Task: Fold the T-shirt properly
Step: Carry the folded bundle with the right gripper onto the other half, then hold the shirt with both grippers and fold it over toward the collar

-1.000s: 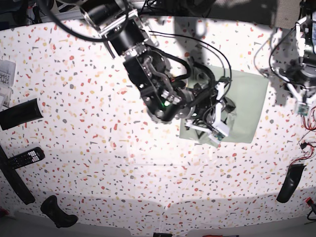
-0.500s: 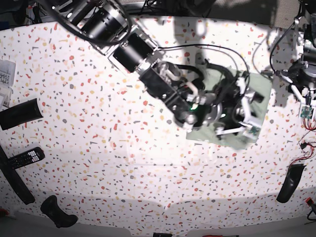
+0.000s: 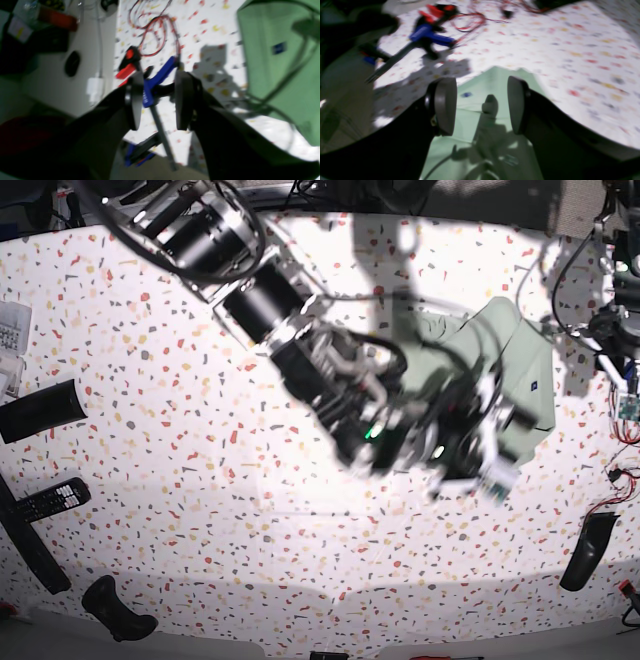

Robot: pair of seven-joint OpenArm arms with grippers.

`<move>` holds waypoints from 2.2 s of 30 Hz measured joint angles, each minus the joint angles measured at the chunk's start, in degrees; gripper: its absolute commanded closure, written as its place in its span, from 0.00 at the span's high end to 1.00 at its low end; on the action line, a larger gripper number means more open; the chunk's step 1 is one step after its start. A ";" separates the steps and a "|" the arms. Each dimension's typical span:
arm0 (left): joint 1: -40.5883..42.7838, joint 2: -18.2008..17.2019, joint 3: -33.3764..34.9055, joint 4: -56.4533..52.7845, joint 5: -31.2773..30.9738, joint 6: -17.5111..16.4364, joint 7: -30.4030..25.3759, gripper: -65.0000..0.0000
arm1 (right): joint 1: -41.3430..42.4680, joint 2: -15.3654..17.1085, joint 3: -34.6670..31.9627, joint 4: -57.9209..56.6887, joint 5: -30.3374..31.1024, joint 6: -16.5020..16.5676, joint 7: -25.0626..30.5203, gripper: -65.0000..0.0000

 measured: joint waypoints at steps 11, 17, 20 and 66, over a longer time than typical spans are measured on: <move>0.00 3.89 -0.04 2.01 -28.87 -13.53 -7.23 0.30 | 0.37 0.11 17.18 -1.42 -13.60 -0.02 -7.39 0.48; -0.02 13.40 -0.04 2.69 -35.41 -18.60 -4.81 0.30 | 0.28 0.66 16.96 -6.23 -12.28 0.20 -2.75 0.48; 1.79 15.47 -0.07 2.69 -34.77 -18.43 -3.85 0.30 | 0.39 0.72 16.48 -10.82 -9.73 3.08 1.16 0.48; -0.35 16.55 -0.15 -22.91 -23.80 -18.23 -15.61 0.30 | 0.48 4.57 12.87 -19.26 -6.12 4.74 -4.59 0.40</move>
